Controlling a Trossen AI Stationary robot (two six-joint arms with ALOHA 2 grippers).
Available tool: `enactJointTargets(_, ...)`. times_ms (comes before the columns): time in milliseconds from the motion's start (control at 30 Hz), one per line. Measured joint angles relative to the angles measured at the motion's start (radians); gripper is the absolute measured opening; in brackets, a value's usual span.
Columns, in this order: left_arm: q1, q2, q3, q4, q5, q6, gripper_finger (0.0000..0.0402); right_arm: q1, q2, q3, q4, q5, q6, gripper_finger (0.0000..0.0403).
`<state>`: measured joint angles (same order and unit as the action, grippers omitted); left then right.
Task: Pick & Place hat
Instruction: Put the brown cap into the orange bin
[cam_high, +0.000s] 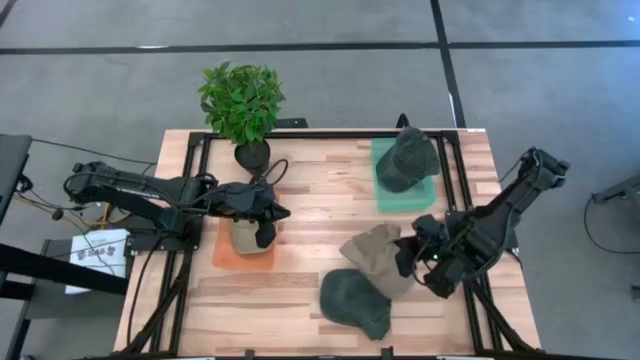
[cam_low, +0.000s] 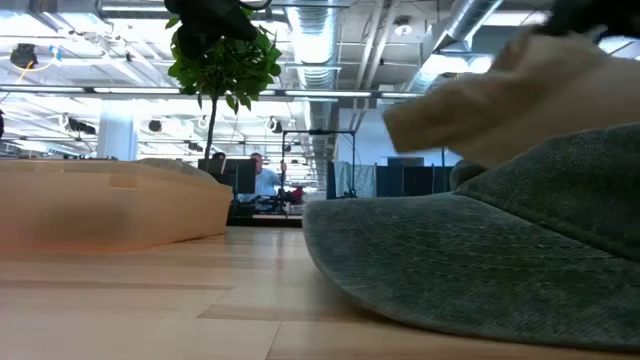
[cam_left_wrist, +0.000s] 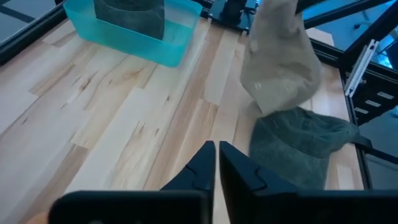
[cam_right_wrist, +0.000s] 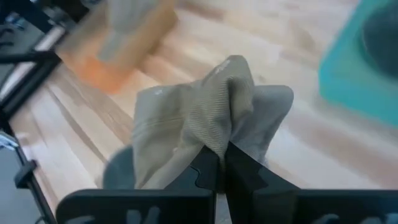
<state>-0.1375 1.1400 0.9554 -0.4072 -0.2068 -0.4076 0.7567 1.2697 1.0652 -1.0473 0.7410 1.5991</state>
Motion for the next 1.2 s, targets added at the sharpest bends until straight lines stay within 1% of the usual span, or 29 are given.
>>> enactJointTargets(167, 0.0, 0.0, 0.0, 0.014, 0.011, -0.002, 0.0071, -0.064, 0.0, 0.089, 0.0, 0.048, -0.145, 0.0004)
enactJointTargets(300, 0.0, 0.0, 0.0, 0.071, 0.009, 0.001, 0.0124, -0.116, 0.0, 0.144, 0.0, 0.087, -0.238, 0.0003)
enactJointTargets(467, 0.0, 0.0, 0.0, 0.153, -0.006, 0.007, 0.0189, -0.175, 0.0, 0.199, 0.018, 0.168, -0.366, 0.0005)
enactJointTargets(567, 0.0, 0.0, 0.0, 0.202, -0.009, 0.027, 0.0222, -0.211, 0.0, 0.229, 0.054, 0.212, -0.447, 0.0004)
enactJointTargets(667, 0.006, 0.0, 0.0, 0.261, -0.018, 0.058, 0.0247, -0.239, 0.0, 0.255, 0.111, 0.258, -0.549, 0.0005)
enactJointTargets(800, 0.034, 0.007, 0.0, 0.328, -0.02, 0.124, 0.0267, -0.268, 0.0, 0.277, 0.241, 0.326, -0.708, 0.0004)
enactJointTargets(900, 0.063, 0.019, 0.001, 0.36, -0.011, 0.172, 0.027, -0.282, 0.0, 0.28, 0.378, 0.36, -0.849, 0.0004)
enactJointTargets(967, 0.08, 0.021, -0.001, 0.353, -0.008, 0.182, 0.027, -0.289, 0.0, 0.28, 0.479, 0.364, -0.952, 0.0005)
enactJointTargets(1100, 0.108, 0.036, -0.001, 0.405, -0.007, 0.211, 0.027, -0.291, 0.0, 0.28, 0.673, 0.363, -1.139, 0.0004)
enactJointTargets(1200, 0.125, 0.034, -0.001, 0.454, 0.03, 0.228, 0.027, -0.285, 0.0, 0.28, 0.779, 0.363, -1.243, 0.0003)
